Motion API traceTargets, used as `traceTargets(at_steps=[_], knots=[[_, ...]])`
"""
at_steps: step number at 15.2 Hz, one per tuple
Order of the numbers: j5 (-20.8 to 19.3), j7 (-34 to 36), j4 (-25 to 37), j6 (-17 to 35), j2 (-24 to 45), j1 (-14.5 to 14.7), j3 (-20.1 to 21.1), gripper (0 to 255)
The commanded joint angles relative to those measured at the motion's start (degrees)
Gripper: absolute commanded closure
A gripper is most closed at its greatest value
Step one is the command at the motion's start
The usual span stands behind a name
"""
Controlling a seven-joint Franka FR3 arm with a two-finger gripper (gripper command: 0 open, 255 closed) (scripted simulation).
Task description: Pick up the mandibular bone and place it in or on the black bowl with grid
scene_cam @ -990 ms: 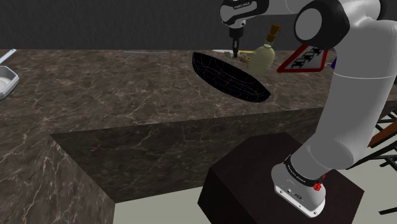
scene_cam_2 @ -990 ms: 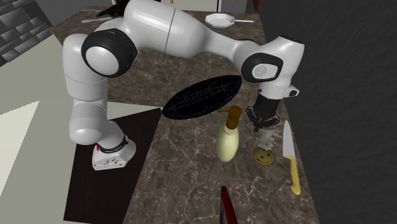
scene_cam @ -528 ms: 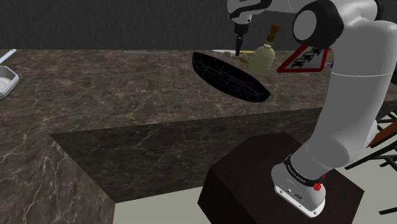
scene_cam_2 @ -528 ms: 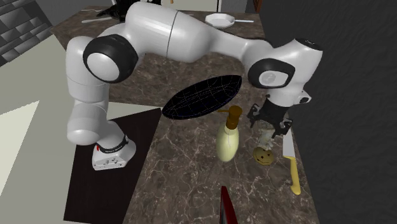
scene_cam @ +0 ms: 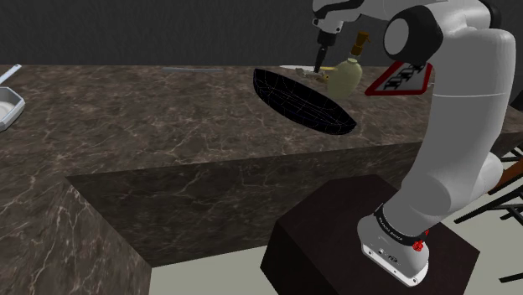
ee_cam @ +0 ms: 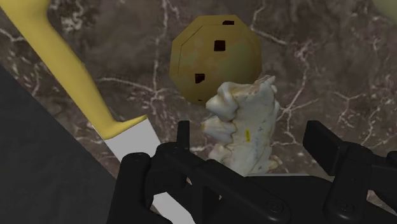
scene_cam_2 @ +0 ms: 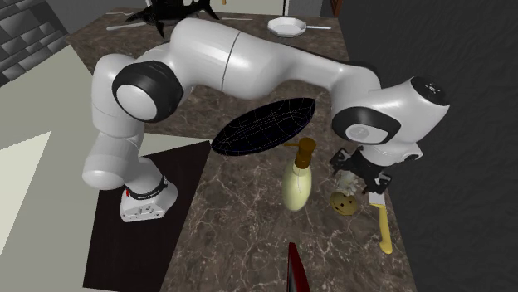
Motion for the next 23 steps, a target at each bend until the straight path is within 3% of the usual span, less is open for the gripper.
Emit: traceTargets(at_steps=[1, 10, 11, 23], knots=[[0.2, -0.2, -0.8, 1.3, 0.4, -0.1, 0.1, 0], [0.3, -0.3, -1.8, 2.4, 0.6, 0.0, 0.1, 0], [0.3, -0.3, -1.8, 2.4, 0.6, 0.0, 0.1, 255], [0.1, -0.1, -0.2, 0.3, 0.2, -0.1, 0.0, 255]])
